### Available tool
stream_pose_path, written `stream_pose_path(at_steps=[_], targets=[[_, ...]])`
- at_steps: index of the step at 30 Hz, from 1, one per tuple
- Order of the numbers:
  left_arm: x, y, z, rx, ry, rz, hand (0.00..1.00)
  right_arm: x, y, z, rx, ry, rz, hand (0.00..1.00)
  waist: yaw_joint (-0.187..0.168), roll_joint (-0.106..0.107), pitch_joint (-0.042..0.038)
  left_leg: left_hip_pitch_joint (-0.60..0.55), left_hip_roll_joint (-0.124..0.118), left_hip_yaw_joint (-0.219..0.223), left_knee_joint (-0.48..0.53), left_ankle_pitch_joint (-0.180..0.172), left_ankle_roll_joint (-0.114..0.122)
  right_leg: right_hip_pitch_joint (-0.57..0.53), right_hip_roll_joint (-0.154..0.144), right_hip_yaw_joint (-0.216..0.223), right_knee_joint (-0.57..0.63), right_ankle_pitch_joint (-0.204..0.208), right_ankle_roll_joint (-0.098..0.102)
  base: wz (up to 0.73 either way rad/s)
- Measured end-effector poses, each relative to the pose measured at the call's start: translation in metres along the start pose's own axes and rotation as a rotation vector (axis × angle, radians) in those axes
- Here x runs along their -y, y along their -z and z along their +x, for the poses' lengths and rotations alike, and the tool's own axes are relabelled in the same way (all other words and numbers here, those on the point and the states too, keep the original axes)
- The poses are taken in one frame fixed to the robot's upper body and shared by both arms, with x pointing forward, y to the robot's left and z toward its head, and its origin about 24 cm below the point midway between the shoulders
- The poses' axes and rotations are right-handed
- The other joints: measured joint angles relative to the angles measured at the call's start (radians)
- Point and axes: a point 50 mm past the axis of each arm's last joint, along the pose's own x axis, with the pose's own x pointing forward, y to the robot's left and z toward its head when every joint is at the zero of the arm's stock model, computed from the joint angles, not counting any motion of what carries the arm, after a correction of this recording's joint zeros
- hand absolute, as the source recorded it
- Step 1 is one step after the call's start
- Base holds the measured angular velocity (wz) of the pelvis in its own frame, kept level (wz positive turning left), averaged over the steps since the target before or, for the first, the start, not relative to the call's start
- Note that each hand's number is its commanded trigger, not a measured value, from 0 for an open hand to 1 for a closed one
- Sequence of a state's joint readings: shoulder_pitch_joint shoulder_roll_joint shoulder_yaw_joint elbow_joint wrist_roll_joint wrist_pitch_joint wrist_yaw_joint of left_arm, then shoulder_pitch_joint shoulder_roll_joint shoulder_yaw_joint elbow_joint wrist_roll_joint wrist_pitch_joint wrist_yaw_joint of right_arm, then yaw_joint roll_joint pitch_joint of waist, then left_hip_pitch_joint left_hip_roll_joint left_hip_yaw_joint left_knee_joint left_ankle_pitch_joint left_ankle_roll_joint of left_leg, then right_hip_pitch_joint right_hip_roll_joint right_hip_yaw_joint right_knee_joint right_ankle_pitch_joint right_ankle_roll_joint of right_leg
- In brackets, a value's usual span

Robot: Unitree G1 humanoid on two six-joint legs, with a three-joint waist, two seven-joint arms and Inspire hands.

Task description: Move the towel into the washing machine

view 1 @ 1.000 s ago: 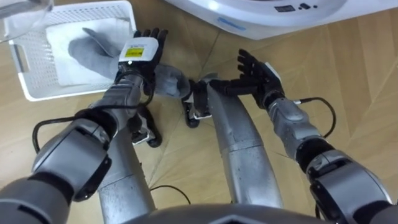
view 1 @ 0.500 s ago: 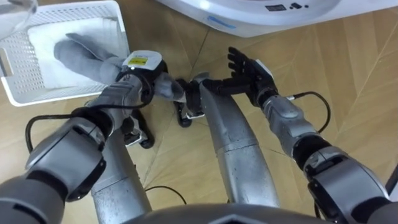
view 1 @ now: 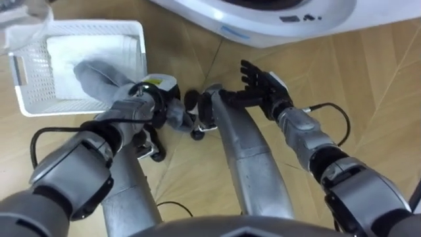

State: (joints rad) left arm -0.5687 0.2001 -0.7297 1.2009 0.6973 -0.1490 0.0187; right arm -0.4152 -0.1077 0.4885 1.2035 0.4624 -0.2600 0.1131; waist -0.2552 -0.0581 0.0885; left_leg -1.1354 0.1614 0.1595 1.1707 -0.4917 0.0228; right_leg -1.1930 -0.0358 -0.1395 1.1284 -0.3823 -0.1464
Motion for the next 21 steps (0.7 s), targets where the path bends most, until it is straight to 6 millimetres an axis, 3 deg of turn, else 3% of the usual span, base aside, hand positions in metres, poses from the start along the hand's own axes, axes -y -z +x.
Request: stream_pose_path(at_steps=[2,3,9,15,18,21], targets=[[0.005,-0.002,0.0,0.014,0.009,-0.007,1.0,0.002,0.009,-0.003,-0.026,0.01,0.005,0.0,0.015,0.002,-0.0013,0.05,-0.004,0.001,-0.032,0.004,0.001,0.052,0.001,0.0,-0.032,0.003,0.005,0.0],[0.009,-0.002,-0.001,0.016,0.006,-0.026,1.0,0.003,0.015,-0.006,-0.045,0.013,-0.006,0.0,0.018,0.01,-0.006,0.08,-0.006,0.002,-0.056,0.009,0.003,0.082,0.001,-0.001,-0.058,0.007,0.011,0.0],[0.02,-0.007,-0.003,0.042,-0.007,-0.09,1.0,0.018,0.039,-0.018,-0.14,0.054,-0.059,0.0,0.063,0.031,-0.0137,0.251,-0.029,0.051,-0.235,0.06,0.019,0.234,0.002,0.029,-0.219,0.057,0.044,-0.06],[0.008,0.002,-0.005,0.025,-0.079,-0.158,1.0,0.026,0.045,-0.022,-0.177,0.068,-0.073,0.0,0.073,0.057,-0.0111,0.329,-0.051,0.052,-0.306,0.082,0.027,0.317,-0.006,0.028,-0.289,0.076,0.061,0.02],[-0.005,-0.005,-0.004,0.064,-0.14,-0.21,1.0,0.032,0.047,-0.024,-0.197,0.079,-0.08,0.0,0.092,0.076,-0.0092,0.361,-0.055,0.053,-0.325,0.086,0.033,0.351,-0.008,0.026,-0.313,0.081,0.07,0.02],[-0.017,-0.012,-0.004,0.093,-0.226,-0.287,1.0,0.032,0.047,-0.024,-0.204,0.074,-0.098,0.0,0.103,0.076,-0.009,0.387,-0.074,0.056,-0.353,0.099,0.039,0.37,-0.024,0.027,-0.321,0.082,0.075,0.09]])
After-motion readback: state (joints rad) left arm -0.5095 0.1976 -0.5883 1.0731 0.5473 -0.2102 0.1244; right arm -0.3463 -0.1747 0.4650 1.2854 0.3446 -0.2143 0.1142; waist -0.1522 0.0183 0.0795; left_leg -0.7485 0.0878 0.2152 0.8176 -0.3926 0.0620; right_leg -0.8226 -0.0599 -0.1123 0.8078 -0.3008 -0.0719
